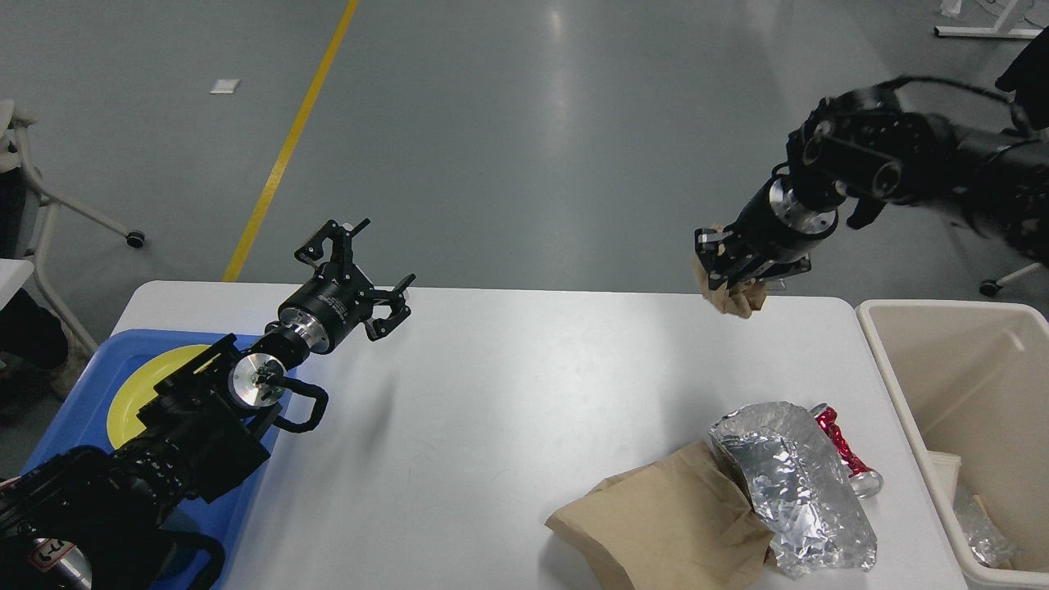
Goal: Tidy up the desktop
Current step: 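Lift the paper ball and drop it into the white bin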
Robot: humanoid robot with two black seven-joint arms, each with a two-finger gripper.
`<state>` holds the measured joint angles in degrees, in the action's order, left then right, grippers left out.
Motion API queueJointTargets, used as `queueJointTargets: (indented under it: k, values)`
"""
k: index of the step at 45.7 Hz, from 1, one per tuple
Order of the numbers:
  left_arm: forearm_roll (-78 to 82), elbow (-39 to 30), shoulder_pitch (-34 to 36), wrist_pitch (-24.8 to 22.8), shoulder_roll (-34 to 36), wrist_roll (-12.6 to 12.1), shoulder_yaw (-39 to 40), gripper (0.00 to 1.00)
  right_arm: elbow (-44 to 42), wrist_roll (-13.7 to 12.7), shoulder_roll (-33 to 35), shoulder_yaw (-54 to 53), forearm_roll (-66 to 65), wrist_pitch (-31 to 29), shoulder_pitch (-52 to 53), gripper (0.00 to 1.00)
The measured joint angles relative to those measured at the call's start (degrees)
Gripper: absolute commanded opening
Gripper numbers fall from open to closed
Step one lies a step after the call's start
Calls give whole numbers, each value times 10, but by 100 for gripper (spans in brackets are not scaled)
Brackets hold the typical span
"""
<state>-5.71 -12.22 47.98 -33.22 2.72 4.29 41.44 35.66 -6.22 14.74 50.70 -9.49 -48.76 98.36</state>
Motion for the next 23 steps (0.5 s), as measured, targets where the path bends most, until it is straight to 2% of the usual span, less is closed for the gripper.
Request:
queueJointTargets:
  k: [6,12,23]
  values:
    - [0,0,0,0,0,0,0,97,-4,-3,55,21,-9,-4,44,0]
    - [0,0,0,0,0,0,0,97,-15,-4,94,91,-14,2,73,0]
    - [0,0,0,0,0,0,0,97,-58,-2,146,215,-8,39,65,0]
